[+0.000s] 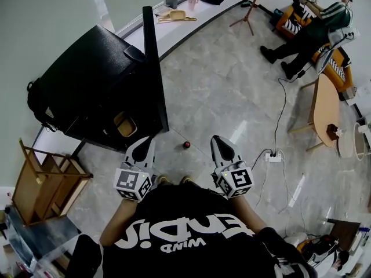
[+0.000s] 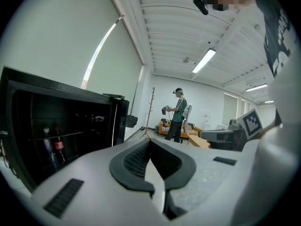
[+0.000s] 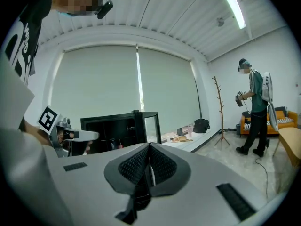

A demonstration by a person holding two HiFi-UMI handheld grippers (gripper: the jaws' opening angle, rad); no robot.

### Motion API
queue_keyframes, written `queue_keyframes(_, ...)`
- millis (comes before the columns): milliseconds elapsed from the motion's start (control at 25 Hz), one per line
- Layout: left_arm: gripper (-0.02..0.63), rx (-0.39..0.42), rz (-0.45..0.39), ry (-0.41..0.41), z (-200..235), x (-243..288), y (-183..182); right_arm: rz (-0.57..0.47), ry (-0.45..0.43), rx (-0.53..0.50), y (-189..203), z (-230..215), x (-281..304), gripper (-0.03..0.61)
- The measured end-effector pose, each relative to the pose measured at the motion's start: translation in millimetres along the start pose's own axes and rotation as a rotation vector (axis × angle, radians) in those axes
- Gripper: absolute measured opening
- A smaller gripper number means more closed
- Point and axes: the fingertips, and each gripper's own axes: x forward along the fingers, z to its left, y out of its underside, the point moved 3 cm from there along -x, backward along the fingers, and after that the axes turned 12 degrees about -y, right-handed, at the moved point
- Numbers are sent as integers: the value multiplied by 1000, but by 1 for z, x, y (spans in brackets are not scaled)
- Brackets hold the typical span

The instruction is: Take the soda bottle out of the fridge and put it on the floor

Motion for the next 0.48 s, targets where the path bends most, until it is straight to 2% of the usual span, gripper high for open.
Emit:
queue_keyframes(240,8,20,-23,-45,15,1,-2,-2,6,2,4,5,8,23)
queue_keyframes(480,8,27,-21,-54,16,2,1,-9,11,-15,3,5,13,23)
